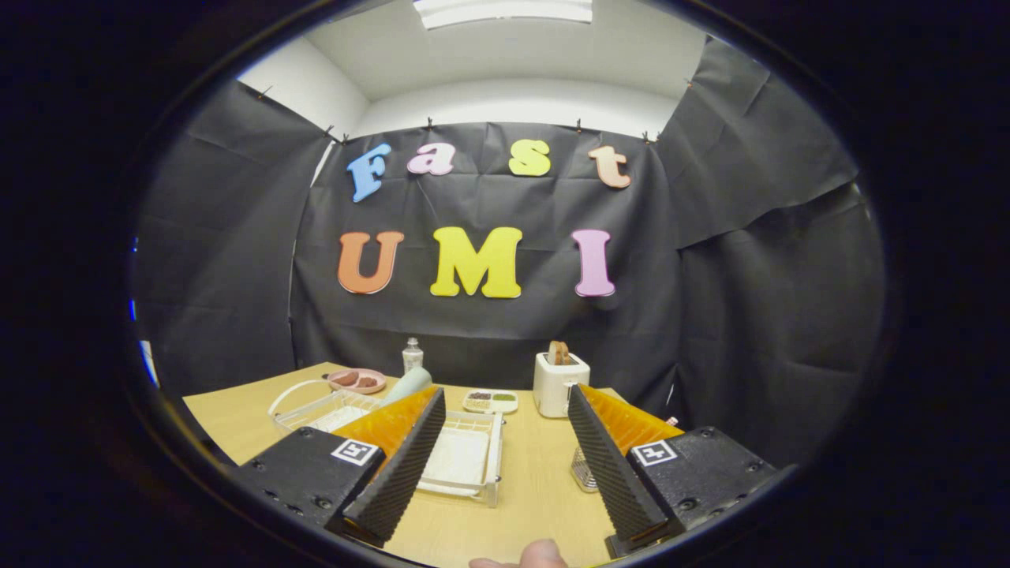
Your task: Take the plate from the dish rack, then take the spoon from the basket and place it into the plate.
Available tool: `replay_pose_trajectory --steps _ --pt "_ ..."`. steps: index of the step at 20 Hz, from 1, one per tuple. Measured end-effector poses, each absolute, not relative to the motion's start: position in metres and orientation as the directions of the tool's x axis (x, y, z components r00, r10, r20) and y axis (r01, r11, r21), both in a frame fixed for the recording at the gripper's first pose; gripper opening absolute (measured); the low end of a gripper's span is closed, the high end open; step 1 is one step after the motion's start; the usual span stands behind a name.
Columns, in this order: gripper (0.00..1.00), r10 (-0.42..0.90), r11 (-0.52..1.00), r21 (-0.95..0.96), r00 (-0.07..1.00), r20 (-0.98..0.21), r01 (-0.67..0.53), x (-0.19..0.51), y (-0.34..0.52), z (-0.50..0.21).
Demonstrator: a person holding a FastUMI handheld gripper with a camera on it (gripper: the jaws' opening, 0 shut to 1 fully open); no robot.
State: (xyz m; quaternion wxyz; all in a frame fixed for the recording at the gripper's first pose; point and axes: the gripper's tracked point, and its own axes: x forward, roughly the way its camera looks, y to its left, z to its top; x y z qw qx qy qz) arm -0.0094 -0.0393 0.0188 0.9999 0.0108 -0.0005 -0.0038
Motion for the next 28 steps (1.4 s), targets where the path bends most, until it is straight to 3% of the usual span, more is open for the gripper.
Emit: replay_pose_trajectory --steps 7,14,20,28 --pt "1.00 0.084 0.996 -0.027 0.995 -0.046 -0.085 0.008 -0.029 0.059" --pt "1.00 0.211 0.977 0.005 0.961 -0.180 -0.213 0.055 0.015 0.097" --pt "1.00 0.323 0.946 0.113 0.842 -0.433 -0.304 0.107 0.073 0.086" --pt "1.00 0.309 0.947 0.186 0.587 -0.748 -0.262 0.163 0.122 0.002"
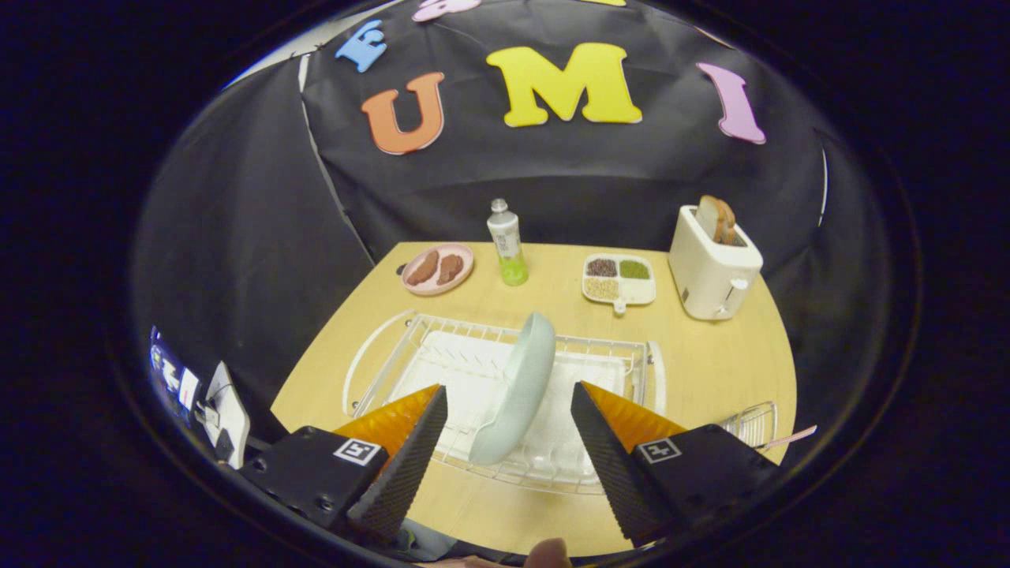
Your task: Take the plate from the dish rack, then take the spoon from the basket and place it into the plate.
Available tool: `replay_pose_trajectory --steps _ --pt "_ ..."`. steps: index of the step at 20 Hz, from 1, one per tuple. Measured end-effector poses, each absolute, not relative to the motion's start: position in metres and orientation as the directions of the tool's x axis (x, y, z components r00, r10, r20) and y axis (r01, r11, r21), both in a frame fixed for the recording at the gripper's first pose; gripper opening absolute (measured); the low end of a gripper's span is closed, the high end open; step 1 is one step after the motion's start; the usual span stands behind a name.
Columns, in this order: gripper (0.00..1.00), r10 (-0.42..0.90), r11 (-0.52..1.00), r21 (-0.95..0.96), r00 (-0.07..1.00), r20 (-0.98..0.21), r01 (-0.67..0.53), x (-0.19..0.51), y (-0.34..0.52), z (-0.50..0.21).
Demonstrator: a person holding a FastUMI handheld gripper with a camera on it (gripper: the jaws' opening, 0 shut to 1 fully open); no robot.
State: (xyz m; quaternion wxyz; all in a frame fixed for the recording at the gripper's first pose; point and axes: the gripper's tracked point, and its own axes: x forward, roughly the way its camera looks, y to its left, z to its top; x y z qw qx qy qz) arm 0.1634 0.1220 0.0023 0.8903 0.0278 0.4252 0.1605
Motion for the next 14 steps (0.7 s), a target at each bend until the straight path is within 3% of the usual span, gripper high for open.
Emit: replay_pose_trajectory --steps 5,8,10,11,14 --pt "0.99 0.278 0.960 0.233 0.468 -0.839 -0.153 0.197 0.148 -0.046" --pt "0.90 0.245 0.969 0.233 0.418 -0.875 -0.081 0.202 0.152 -0.059" --pt "0.73 0.193 0.981 0.190 0.401 -0.896 -0.047 0.203 0.150 -0.068" --pt "0.60 0.172 0.984 0.174 0.396 -0.902 -0.031 0.203 0.150 -0.069" --pt "0.46 0.124 0.991 0.134 0.379 -0.917 0.000 0.201 0.150 -0.069"
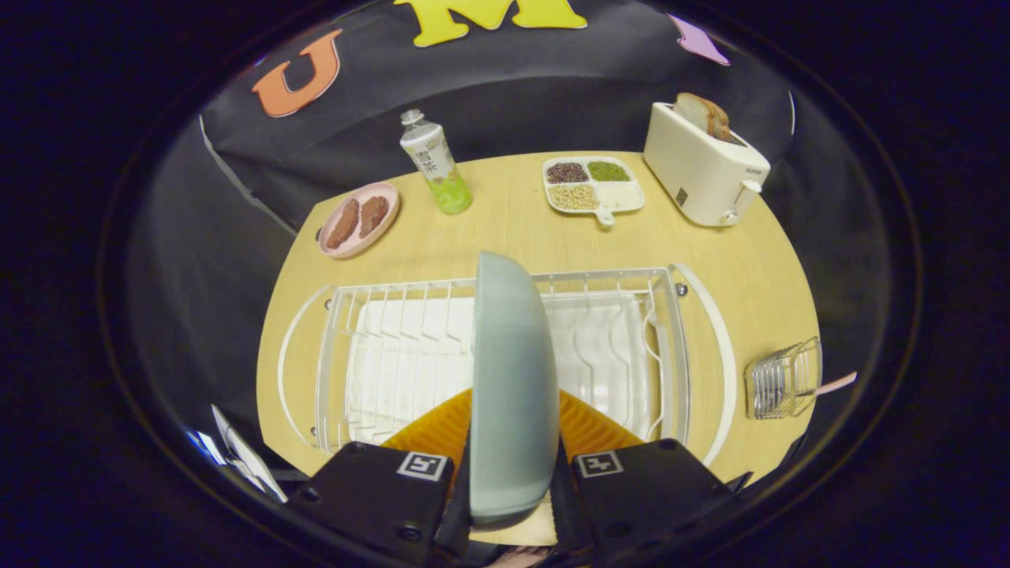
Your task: Take the plate from the dish rack, then take the spoon from the basket and place it into the plate.
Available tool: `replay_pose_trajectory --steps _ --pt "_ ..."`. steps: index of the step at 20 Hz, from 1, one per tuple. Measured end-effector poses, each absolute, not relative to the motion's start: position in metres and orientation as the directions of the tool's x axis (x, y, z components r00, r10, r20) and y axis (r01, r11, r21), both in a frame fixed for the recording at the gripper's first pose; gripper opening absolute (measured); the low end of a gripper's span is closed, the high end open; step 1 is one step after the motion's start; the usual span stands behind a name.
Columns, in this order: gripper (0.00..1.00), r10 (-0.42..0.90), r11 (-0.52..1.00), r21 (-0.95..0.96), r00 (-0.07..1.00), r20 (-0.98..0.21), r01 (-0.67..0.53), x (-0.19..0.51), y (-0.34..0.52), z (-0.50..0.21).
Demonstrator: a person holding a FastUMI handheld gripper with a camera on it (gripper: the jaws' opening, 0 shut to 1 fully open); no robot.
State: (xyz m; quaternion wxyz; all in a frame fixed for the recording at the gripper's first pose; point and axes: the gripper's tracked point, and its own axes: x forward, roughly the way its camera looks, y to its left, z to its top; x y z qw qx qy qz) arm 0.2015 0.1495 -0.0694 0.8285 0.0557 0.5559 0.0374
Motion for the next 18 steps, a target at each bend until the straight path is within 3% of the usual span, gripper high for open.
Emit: replay_pose_trajectory --steps 6,11,14,18 --pt "0.39 0.002 0.996 0.032 0.345 -0.939 0.079 0.206 0.148 -0.062" --pt "0.37 -0.164 0.986 -0.131 0.420 -0.892 0.108 0.223 0.133 -0.026" --pt "0.35 -0.124 0.991 -0.089 0.472 -0.873 0.095 0.217 0.134 -0.005" --pt "0.35 0.042 0.999 0.052 0.521 -0.853 0.006 0.159 0.125 0.010"
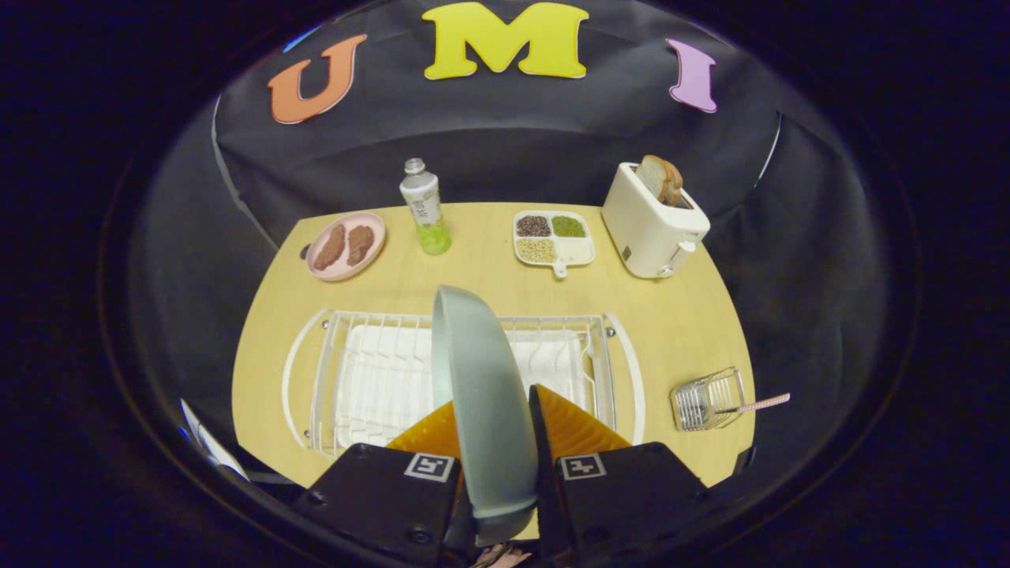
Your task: Take the plate from the dish rack, then take the spoon from the basket and place it into the plate.
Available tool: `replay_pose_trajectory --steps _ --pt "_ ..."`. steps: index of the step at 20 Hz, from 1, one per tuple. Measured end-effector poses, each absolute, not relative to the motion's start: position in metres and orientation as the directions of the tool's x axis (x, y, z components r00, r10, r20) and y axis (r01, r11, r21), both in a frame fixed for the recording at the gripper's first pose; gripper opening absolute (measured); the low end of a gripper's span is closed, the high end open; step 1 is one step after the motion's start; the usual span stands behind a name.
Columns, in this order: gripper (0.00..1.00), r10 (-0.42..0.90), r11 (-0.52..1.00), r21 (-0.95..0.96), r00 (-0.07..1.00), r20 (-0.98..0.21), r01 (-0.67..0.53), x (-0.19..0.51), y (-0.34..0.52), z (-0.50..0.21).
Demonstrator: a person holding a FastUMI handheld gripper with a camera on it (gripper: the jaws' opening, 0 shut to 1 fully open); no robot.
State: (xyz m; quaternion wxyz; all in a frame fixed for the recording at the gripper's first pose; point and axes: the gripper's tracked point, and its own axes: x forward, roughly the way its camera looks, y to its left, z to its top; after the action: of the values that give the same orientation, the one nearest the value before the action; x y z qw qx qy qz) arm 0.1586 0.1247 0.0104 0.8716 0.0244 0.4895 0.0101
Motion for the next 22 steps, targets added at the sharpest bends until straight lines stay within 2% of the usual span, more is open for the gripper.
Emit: replay_pose_trajectory --steps 4,7,10,17,22 --pt "0.35 0.167 0.984 0.174 0.530 -0.831 -0.038 0.079 0.095 -0.009" --pt "0.35 0.316 0.939 0.343 0.458 -0.831 -0.025 0.031 0.088 -0.051" --pt "0.35 0.370 0.913 0.408 0.405 -0.836 0.008 0.004 0.071 -0.103" --pt "0.35 0.513 0.787 0.595 0.361 -0.778 0.163 -0.014 0.049 -0.167" --pt "0.36 0.552 0.711 0.657 0.379 -0.743 0.251 -0.007 0.044 -0.192"
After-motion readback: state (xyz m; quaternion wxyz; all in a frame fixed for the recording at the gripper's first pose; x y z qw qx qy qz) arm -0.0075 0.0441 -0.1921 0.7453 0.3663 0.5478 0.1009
